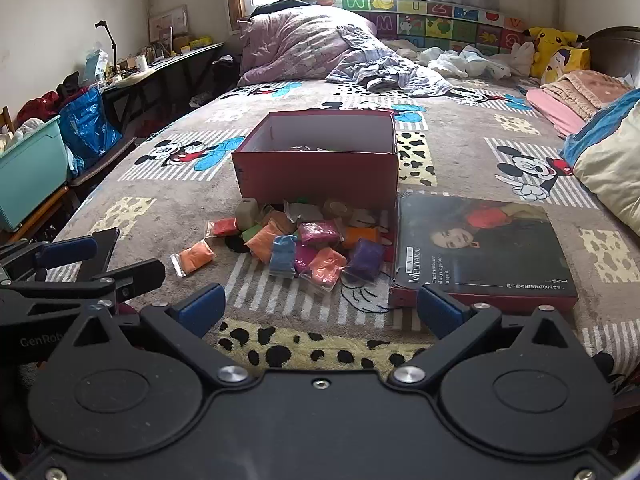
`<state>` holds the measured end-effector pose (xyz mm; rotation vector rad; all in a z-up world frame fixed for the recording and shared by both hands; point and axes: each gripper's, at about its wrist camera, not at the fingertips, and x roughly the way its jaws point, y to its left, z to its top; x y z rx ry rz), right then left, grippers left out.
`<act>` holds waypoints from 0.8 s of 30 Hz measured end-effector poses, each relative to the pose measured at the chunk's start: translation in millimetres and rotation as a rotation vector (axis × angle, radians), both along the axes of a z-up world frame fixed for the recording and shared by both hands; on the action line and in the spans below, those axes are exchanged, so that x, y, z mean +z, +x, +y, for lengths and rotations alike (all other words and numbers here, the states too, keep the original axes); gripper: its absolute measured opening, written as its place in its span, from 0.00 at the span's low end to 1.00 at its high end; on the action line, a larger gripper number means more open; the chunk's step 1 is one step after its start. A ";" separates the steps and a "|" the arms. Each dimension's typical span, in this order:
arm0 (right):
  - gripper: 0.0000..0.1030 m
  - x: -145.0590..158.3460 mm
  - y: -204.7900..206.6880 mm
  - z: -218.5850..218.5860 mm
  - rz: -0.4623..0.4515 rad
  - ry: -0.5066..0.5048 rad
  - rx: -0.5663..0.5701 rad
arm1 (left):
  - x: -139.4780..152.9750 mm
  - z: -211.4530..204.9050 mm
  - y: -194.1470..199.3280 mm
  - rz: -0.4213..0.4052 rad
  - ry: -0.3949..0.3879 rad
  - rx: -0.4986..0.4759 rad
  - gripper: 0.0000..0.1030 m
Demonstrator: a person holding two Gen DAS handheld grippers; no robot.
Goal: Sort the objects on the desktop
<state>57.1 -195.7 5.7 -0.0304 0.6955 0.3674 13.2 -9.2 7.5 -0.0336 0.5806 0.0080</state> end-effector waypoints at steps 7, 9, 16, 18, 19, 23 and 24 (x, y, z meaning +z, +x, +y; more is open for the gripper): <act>1.00 -2.4 5.2 -0.2 -0.002 0.002 0.007 | -1.9 0.3 6.1 0.012 -0.007 0.009 0.82; 1.00 -2.7 8.5 0.3 0.003 0.003 0.010 | -2.5 0.5 7.8 0.015 -0.006 0.013 0.82; 1.00 -3.4 13.3 1.0 0.009 0.007 0.015 | -1.6 0.9 10.9 0.014 -0.001 0.009 0.82; 1.00 -3.8 13.2 0.1 0.009 0.009 0.013 | -1.6 0.3 11.8 0.014 -0.002 0.008 0.82; 1.00 -3.8 13.5 0.1 0.009 0.010 0.012 | -1.7 0.1 12.3 0.015 -0.002 0.007 0.82; 1.00 -4.7 14.7 -0.1 0.014 0.006 0.009 | -3.5 0.0 14.0 0.021 -0.003 0.002 0.82; 1.00 -4.9 15.1 -0.1 0.015 0.004 0.008 | -3.8 0.0 14.6 0.022 -0.004 0.000 0.82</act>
